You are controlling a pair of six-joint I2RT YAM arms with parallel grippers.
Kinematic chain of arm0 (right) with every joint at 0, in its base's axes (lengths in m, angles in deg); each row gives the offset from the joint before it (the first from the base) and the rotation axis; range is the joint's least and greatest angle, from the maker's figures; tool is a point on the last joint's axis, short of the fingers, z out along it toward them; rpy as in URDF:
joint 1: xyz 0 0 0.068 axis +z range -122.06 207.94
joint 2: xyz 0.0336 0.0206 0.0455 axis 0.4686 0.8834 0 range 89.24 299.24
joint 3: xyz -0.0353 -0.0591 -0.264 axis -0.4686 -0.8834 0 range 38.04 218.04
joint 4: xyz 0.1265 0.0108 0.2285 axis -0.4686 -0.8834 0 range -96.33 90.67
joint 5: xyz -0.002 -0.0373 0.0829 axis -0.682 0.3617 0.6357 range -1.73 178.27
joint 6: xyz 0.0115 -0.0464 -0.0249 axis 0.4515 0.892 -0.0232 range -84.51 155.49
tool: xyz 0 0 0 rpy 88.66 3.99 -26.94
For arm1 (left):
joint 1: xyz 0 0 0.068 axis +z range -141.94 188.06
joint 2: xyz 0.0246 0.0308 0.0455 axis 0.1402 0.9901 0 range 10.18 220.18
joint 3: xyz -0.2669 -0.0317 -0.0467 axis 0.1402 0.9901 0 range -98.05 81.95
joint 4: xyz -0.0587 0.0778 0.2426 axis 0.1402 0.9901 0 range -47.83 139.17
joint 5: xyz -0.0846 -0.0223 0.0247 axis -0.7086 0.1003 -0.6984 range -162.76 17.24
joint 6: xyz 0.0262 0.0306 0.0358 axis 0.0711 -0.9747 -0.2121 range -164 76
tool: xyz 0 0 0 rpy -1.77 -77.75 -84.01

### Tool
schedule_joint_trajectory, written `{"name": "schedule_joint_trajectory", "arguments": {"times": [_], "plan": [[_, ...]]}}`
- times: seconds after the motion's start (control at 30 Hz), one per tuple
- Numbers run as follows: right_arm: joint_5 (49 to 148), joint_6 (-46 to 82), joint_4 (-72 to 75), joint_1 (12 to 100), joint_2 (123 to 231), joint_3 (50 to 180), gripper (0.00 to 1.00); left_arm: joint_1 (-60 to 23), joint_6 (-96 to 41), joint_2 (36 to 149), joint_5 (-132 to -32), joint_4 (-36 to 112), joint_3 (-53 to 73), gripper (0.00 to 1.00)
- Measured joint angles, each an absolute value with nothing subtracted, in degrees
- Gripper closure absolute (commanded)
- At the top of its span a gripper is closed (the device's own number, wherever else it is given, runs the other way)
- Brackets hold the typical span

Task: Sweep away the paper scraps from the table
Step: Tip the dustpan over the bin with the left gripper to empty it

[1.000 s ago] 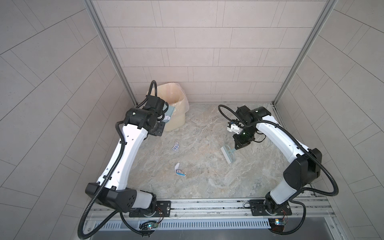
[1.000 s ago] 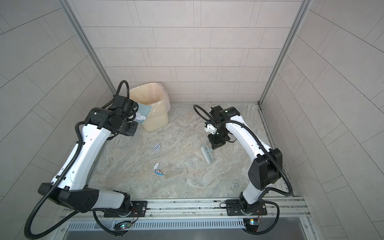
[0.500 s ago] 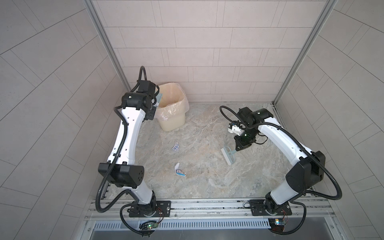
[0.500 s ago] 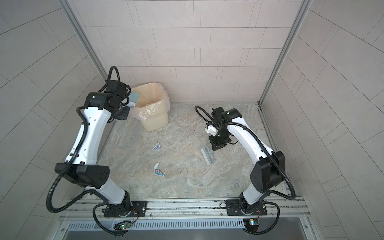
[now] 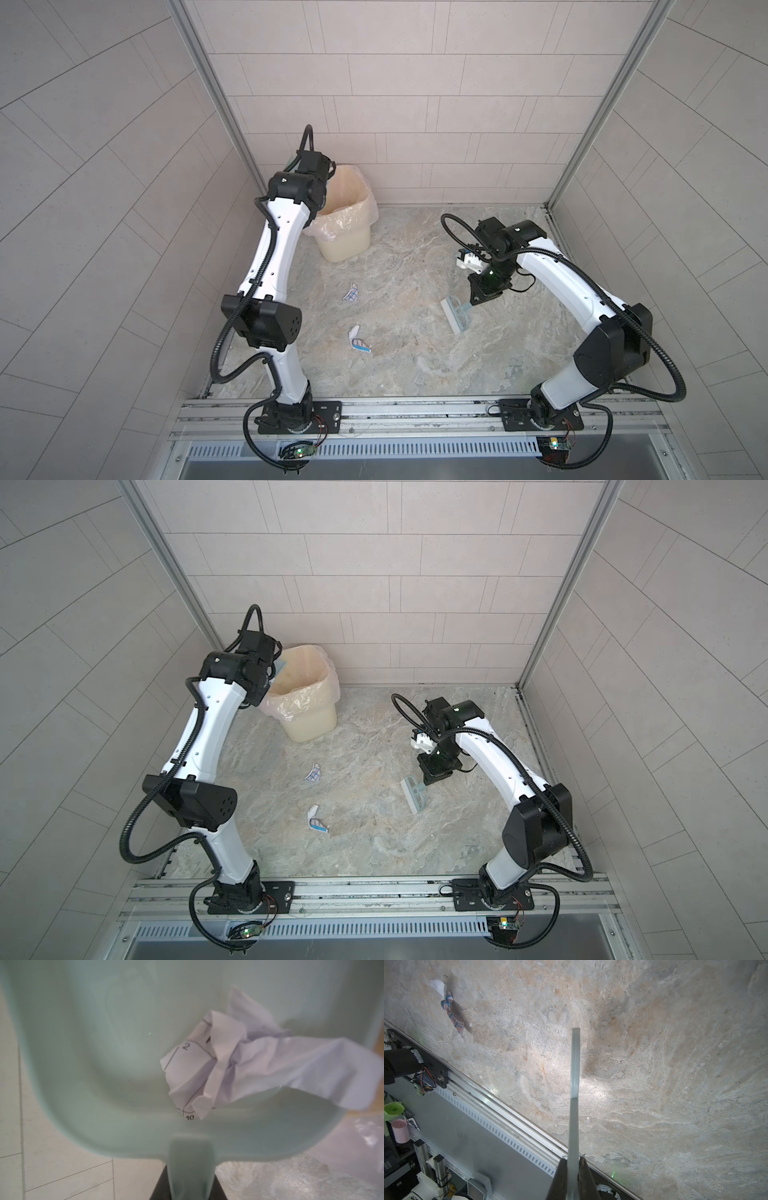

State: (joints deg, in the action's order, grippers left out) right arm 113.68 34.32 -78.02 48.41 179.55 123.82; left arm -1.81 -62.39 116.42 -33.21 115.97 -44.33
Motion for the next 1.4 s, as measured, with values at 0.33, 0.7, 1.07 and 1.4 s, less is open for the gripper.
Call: {"name": "schedule_joint_trajectory", "arguments": {"times": [0.33, 0.7, 1.07, 1.4], "plan": [[113.73, 34.08, -78.0, 48.46, 179.55, 123.82, 1.0, -5.81, -79.74, 116.46, -17.21, 102.29, -35.56, 1.0], [113.73, 33.95, -77.94, 48.52, 179.55, 123.82, 1.0, -6.1, -108.59, 110.93, -8.64, 73.35, -20.28, 1.0], [113.73, 33.97, -77.98, 48.52, 179.52, 123.82, 1.0, -6.29, -123.15, 108.52, -7.16, 57.96, -14.64, 1.0], [113.7, 34.17, -78.33, 48.52, 178.87, 123.84, 1.0, -6.51, -127.83, 106.89, -7.72, 52.91, -10.47, 1.0]]}}
